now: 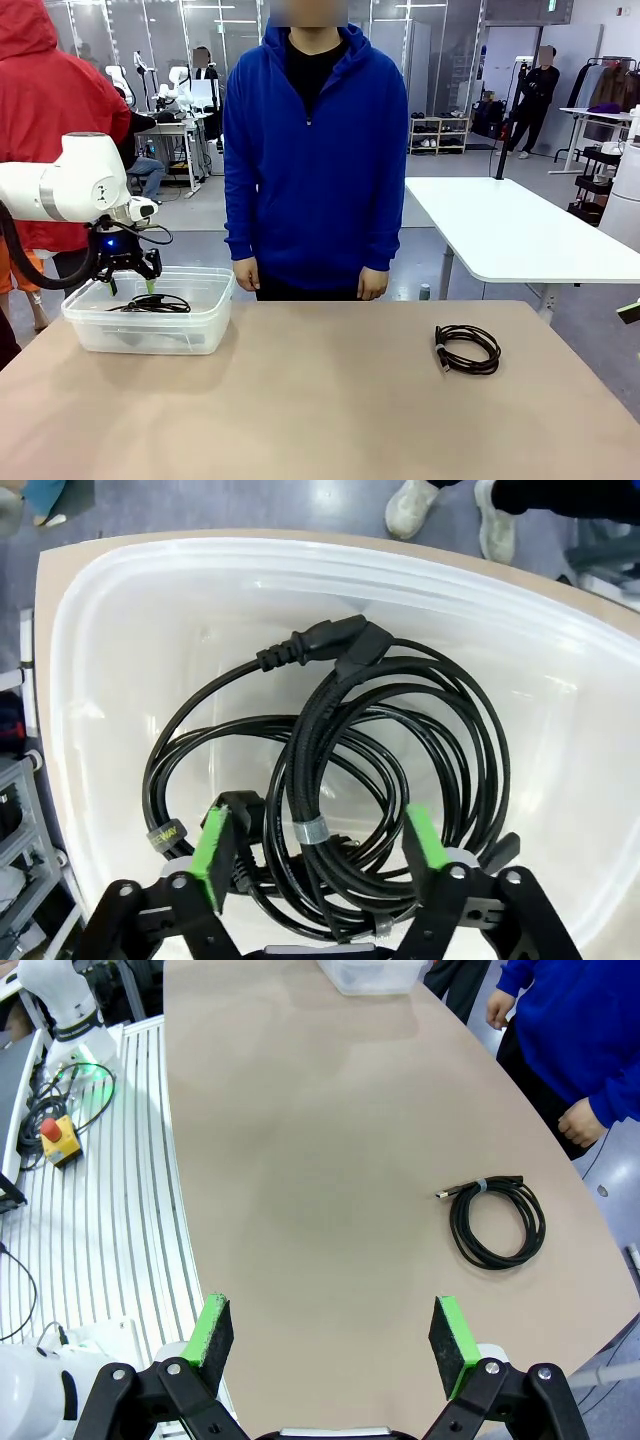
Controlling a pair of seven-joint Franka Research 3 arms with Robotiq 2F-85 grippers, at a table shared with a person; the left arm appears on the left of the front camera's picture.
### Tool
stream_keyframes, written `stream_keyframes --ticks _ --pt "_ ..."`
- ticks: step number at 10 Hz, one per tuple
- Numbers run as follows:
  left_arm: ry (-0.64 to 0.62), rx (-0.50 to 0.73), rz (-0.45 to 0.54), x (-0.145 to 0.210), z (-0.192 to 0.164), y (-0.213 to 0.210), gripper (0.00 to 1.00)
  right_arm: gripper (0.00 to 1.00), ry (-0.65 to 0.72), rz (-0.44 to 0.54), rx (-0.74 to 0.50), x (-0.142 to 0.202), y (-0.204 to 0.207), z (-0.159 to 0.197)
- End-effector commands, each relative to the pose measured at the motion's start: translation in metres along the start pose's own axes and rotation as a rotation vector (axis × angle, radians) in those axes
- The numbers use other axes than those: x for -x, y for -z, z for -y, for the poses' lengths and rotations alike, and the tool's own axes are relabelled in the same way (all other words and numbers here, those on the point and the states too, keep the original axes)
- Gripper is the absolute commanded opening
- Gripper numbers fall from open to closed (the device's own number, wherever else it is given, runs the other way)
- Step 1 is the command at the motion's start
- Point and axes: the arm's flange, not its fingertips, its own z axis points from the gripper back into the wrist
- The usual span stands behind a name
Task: Organize and store the cables.
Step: Place the USB Extension Cable into the Organizing box.
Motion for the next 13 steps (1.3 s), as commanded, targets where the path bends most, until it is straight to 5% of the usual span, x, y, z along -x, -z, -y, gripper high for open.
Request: stream_keyframes --ticks 1,13 --pt "0.041 0.023 -0.017 0.009 -0.004 -0.009 1.00 1.00 -0.007 0.012 0.001 -0.001 0.000 0.000" --pt "0.011 0.005 0.004 0.002 0.000 -0.007 0.95 1.00 -0.007 0.012 0.001 -0.001 0.000 0.000"
